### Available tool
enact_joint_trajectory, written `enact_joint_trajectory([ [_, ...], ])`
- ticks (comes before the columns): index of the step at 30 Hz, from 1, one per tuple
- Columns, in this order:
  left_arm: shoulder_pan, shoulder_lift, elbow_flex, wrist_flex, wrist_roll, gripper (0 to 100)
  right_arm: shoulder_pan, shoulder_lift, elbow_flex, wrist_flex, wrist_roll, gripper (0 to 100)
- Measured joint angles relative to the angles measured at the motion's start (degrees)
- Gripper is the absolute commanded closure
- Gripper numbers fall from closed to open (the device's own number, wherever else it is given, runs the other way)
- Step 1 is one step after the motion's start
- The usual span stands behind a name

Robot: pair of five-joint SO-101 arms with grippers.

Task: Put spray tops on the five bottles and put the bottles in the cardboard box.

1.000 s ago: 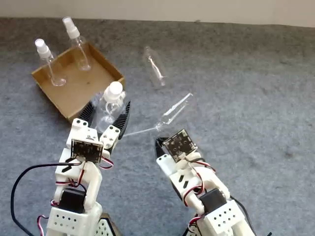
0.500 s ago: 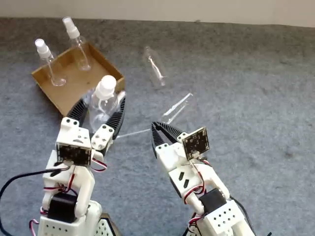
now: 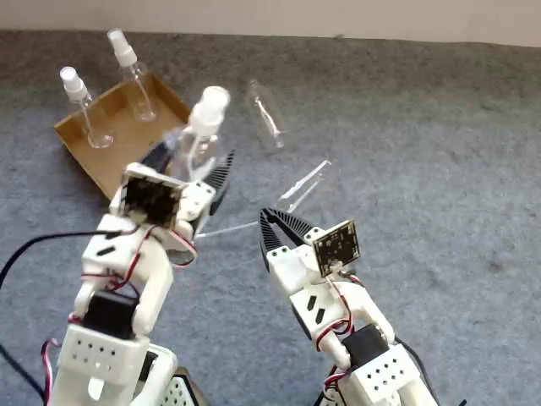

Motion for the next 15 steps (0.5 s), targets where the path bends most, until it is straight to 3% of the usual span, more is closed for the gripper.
enact_joint_trajectory([
  [3, 3.2, 4.7, -1.1, -2.1, 0.4, 85, 0.0, 0.0, 0.0, 0.0, 0.0, 99.4],
  [15, 10.3, 26.3, -1.1, -24.0, 14.9, 85, 0.0, 0.0, 0.0, 0.0, 0.0, 99.4],
])
